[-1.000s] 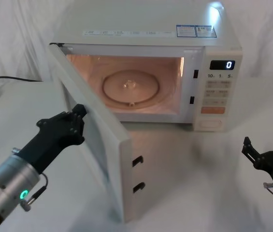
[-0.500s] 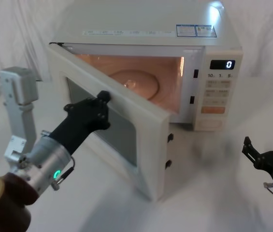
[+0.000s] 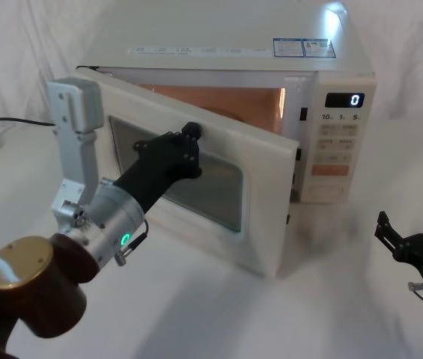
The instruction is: Press the button to open the microwave door with one hand; close the microwave door with the other hand.
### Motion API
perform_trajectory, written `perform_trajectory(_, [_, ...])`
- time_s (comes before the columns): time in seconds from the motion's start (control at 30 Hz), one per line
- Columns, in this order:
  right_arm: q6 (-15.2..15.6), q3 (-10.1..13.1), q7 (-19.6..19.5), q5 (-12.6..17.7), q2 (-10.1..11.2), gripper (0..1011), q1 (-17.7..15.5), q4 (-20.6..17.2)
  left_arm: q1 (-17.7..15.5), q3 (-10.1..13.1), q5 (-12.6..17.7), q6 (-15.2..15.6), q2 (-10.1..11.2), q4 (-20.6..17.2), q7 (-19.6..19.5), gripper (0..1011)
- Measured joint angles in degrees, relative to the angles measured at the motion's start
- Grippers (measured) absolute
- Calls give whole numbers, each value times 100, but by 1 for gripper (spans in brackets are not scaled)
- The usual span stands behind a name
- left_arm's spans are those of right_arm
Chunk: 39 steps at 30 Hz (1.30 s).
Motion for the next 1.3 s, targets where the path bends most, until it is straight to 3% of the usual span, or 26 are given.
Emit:
perform_trajectory(0.47, [0, 0, 0, 0, 0, 1002, 0, 0, -450, 113, 195, 69, -298, 564, 75, 0])
perform_trajectory(0.73, [0, 0, 0, 0, 0, 1002, 0, 0, -828, 231, 657, -23, -493, 1049, 183, 0])
perform_trajectory(1.3, [0, 0, 0, 0, 0, 1002, 0, 0, -1195, 117, 926, -27, -925, 1742, 158, 0])
